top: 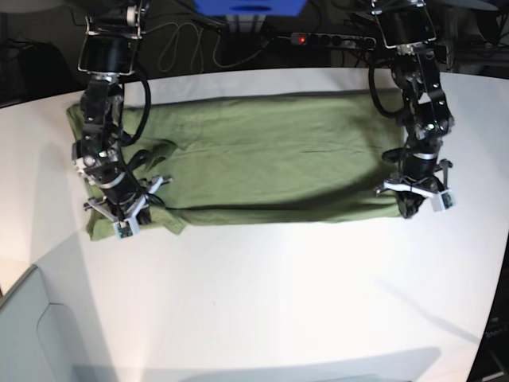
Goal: Fold the T-shirt properly
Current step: 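Lower the folded hem onto the shirt with both grippers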
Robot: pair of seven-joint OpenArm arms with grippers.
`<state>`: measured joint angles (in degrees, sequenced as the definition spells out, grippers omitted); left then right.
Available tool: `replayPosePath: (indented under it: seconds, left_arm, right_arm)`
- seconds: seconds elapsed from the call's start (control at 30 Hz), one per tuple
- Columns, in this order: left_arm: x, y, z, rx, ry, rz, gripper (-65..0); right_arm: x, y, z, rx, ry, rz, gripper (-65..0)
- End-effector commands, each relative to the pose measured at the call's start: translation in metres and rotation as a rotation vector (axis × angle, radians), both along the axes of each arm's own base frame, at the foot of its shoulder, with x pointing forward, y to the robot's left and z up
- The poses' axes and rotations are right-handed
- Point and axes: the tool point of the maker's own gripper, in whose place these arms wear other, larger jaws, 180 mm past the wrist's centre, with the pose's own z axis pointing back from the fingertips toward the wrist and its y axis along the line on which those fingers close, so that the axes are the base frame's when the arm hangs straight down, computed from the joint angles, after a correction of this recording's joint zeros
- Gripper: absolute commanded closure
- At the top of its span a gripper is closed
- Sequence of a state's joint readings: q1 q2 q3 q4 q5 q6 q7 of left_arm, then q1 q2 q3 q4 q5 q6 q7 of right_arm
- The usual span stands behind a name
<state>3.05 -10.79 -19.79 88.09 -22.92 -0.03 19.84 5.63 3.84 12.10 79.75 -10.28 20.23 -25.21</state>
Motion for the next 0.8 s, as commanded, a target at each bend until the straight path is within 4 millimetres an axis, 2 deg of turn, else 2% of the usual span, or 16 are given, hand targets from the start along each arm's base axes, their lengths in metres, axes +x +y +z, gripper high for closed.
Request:
replayPosePath:
  seconds: [0.0,0.2,0.37,0.7,0.77]
  left_arm:
    - [0.004,0.006,0.015,0.018,-0.051,0.007,0.0]
    - [-0.005,0.005,0.005,0.018,-0.025,0.005,0.0]
    - [-0.008,0.005,-0.003,0.010,-0.003,0.009,0.0]
    - [-0.007,0.006,-0.005,0.010,0.004,0.007,0.0]
    - [-0.008,0.004,-0.003,0.008,0.000,0.005,-2.5]
  right_arm:
    - [0.009,-0.002,0.017,0.006,-0.060,0.003,0.0]
    - [0.009,-0.019,0.018,0.003,-0.063,-0.040,0.0]
    - [0.009,-0.017,0.017,0.004,-0.062,-0.037,0.0]
    - [0.010,-0.015,0.017,0.007,-0.062,-0.034,0.0]
    - [0.010,-0.015,0.018,0.007,-0.063,-0.034,0.0]
